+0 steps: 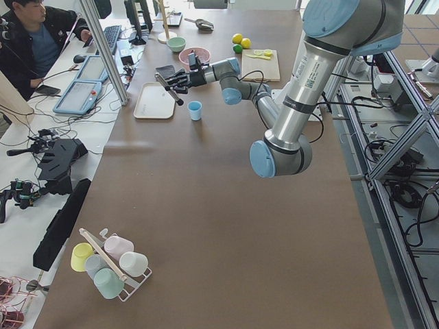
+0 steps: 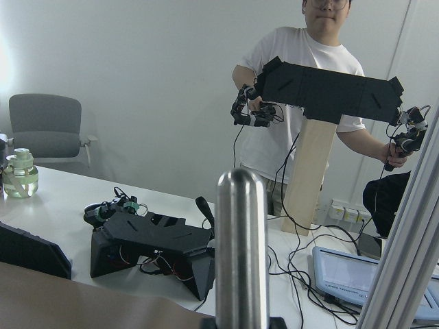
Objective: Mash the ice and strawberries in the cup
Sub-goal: 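Carry the muddler with the left gripper over the light-blue cup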
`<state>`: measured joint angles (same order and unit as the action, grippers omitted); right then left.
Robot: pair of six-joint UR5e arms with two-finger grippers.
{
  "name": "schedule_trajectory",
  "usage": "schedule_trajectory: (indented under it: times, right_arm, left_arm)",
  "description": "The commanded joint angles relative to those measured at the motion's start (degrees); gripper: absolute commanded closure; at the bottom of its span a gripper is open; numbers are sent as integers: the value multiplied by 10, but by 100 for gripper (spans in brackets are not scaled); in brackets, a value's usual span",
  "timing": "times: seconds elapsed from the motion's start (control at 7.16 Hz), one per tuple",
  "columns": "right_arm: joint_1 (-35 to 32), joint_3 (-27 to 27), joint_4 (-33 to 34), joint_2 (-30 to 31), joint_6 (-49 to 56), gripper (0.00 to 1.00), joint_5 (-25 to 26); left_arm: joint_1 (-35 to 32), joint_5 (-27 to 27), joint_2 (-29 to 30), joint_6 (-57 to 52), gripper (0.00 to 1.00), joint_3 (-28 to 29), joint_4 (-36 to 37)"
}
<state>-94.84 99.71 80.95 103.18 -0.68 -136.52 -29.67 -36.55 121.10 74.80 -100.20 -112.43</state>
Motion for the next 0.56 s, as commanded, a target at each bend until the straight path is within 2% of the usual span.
schedule_trajectory:
  times: [0.0,0.14,0.42]
  right_arm:
    - [0,1,-1,3,0,0,0]
    - [0,2,-1,5,1,0,-2]
    - [0,0,-2,7,1,0,-2]
  left_arm:
    - [28,5,51,-3,100,32,19]
    - [36,4,82,1,100,66,18]
    - [37,4,76,2,100,86,12]
